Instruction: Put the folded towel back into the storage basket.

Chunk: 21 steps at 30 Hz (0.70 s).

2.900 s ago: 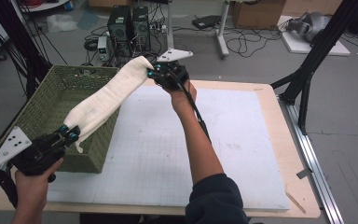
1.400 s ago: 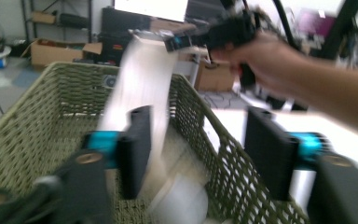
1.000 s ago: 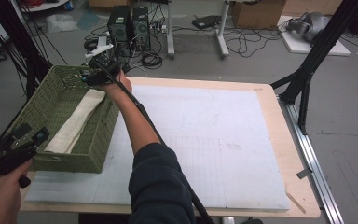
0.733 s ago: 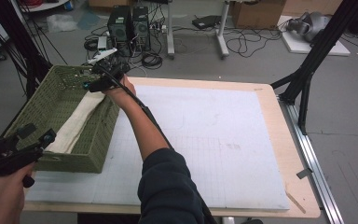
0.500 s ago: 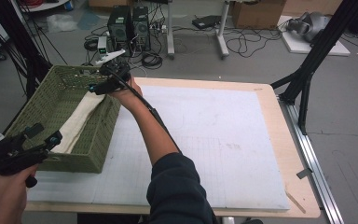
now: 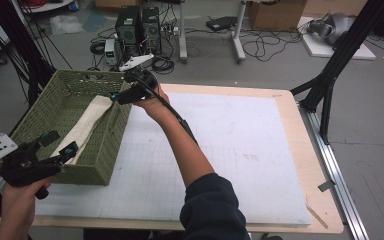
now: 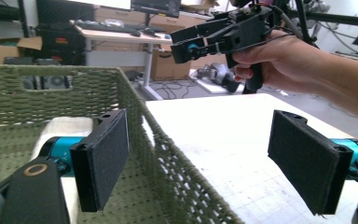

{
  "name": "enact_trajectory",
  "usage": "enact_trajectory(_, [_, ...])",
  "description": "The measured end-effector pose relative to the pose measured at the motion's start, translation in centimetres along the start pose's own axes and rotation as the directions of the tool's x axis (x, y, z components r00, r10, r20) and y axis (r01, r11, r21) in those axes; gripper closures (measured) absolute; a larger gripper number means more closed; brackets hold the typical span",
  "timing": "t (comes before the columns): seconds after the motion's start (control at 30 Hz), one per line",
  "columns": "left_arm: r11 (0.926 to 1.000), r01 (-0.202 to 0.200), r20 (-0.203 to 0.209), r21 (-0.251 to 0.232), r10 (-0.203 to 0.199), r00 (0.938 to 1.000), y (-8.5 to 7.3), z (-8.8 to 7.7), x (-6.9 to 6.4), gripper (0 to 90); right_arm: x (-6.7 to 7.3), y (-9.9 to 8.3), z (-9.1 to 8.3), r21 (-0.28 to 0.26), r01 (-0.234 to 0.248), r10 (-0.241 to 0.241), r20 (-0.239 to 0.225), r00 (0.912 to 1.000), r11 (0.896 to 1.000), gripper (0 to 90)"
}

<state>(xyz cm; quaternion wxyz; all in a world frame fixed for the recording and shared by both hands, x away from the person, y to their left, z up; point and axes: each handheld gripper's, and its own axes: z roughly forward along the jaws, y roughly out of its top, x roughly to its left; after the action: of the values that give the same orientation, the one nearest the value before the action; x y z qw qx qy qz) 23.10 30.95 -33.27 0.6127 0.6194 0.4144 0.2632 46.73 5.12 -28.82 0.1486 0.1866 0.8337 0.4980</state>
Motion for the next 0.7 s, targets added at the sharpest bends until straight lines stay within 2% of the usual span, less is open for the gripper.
enact_trajectory(0.13, [0.9994,0.026,0.032,0.023,-0.026,0.9991,0.0,0.5,-0.2,21.8,-0.3,-0.6,-2.0,-0.015,-0.003,0.003,0.015,0.9999,1.0,17.4])
enact_trajectory(0.23, [0.9996,0.017,0.045,0.022,-0.018,0.9988,-0.1,1.0,-0.5,21.6,-0.5,-1.3,-3.5,-0.029,-0.009,0.01,0.028,0.9996,1.0,17.4])
enact_trajectory(0.37, [0.9994,0.006,0.07,0.033,-0.009,0.9975,-0.1,1.8,-1.0,21.2,-0.9,-2.4,-5.5,-0.023,-0.015,0.016,0.053,0.9985,1.0,17.4])
enact_trajectory(0.47, [0.9997,-0.004,0.09,0.024,0.002,0.9959,-0.2,2.5,-1.5,20.3,-1.3,-3.4,-6.8,-0.011,-0.007,0.008,0.08,0.9968,1.0,17.4])
enact_trajectory(0.7, [0.9995,-0.008,0.127,0.03,0.004,0.9919,-0.5,4.1,-2.3,19.3,-2.1,-5.7,-10.1,-0.013,-0.047,0.049,0.125,0.9909,0.999,17.4])
